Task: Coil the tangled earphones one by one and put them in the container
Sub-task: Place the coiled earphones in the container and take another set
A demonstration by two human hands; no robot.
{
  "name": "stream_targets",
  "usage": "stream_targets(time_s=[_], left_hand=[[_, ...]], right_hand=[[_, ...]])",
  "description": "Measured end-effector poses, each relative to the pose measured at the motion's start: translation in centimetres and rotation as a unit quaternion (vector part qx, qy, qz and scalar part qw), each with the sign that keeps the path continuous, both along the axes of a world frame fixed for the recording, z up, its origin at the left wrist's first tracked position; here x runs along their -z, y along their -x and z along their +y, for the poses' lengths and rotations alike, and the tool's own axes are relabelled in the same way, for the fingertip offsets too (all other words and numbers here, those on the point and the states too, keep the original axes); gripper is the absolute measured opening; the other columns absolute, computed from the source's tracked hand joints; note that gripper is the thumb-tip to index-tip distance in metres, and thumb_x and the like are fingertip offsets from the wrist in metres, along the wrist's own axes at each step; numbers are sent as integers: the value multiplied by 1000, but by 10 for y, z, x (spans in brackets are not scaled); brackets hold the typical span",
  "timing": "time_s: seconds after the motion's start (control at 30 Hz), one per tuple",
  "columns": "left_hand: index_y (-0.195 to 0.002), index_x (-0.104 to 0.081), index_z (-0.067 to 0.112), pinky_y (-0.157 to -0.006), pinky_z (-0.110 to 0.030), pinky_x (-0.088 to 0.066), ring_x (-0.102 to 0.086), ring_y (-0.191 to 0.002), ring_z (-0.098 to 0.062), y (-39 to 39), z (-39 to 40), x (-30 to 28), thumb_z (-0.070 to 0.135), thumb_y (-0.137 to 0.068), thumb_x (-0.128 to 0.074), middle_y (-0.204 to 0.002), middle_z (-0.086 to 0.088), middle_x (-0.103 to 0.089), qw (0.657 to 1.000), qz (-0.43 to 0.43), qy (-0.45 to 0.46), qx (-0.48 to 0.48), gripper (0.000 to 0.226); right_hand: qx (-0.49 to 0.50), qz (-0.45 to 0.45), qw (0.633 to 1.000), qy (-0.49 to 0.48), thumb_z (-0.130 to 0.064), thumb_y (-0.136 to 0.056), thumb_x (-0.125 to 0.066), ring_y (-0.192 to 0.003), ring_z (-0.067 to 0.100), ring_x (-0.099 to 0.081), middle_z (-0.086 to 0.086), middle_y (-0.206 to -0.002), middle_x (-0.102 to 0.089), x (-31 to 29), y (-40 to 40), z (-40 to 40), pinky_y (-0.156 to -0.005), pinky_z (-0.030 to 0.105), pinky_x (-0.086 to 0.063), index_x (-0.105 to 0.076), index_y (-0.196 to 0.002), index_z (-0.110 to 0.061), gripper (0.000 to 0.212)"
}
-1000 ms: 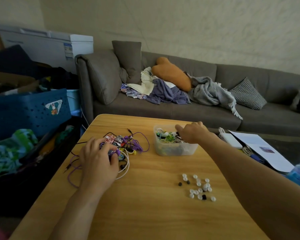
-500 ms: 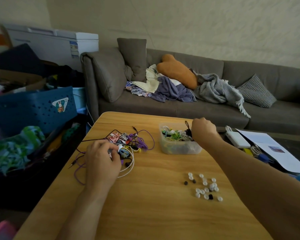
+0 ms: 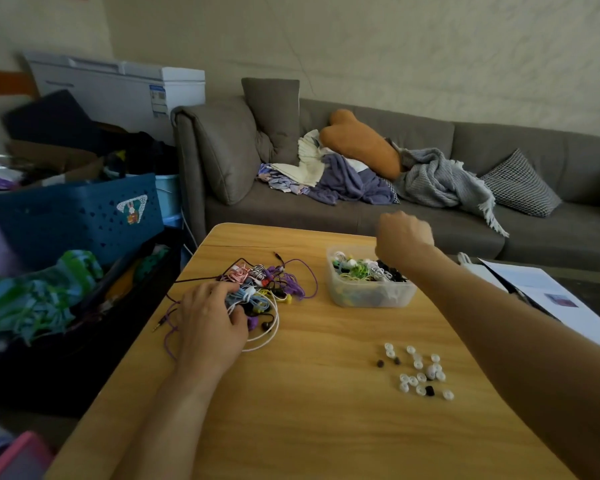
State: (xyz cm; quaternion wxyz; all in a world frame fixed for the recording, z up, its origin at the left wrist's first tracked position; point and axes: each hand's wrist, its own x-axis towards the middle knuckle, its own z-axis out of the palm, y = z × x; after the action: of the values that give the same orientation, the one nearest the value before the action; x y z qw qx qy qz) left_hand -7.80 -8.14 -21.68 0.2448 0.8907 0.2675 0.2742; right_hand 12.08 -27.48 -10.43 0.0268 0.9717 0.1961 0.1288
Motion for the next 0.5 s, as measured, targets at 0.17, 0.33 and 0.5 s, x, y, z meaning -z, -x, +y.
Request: stream_targets(time_s=[0.17, 0.33, 0.5], left_hand=[[-119, -61, 20, -102, -38, -32, -40, -121, -24, 4, 0, -2, 24, -92, -58, -122, -3, -55, 1000, 11, -2, -4, 27], [-122, -56, 25, -104, -35, -30, -35, -125, -22, 7, -1, -2, 28, -95, -53, -127, -1, -51, 999, 44, -9, -1, 28], [-121, -55, 25, -103, -39, -34, -35, -126, -23, 5, 1, -2, 29, -94, -54, -127, -3, -51, 998, 50, 7, -26, 27]], right_hand=[[-227, 173, 955, -86, -28, -92, -64, -99, 20, -65, 5, -111, -71, 15, 44, 57, -92, 35, -53, -68, -119, -15, 31], [-191, 144, 969, 59, -11, -92, -59, -102, 31, -61, 14, -110, -60, 64, 57, 89, -75, 35, -48, -58, -112, -5, 21], [-162, 97, 981, -30, 2, -88, -55, -85, 26, -60, 11, -100, -64, 65, 53, 79, -77, 37, -55, -66, -102, -7, 20]])
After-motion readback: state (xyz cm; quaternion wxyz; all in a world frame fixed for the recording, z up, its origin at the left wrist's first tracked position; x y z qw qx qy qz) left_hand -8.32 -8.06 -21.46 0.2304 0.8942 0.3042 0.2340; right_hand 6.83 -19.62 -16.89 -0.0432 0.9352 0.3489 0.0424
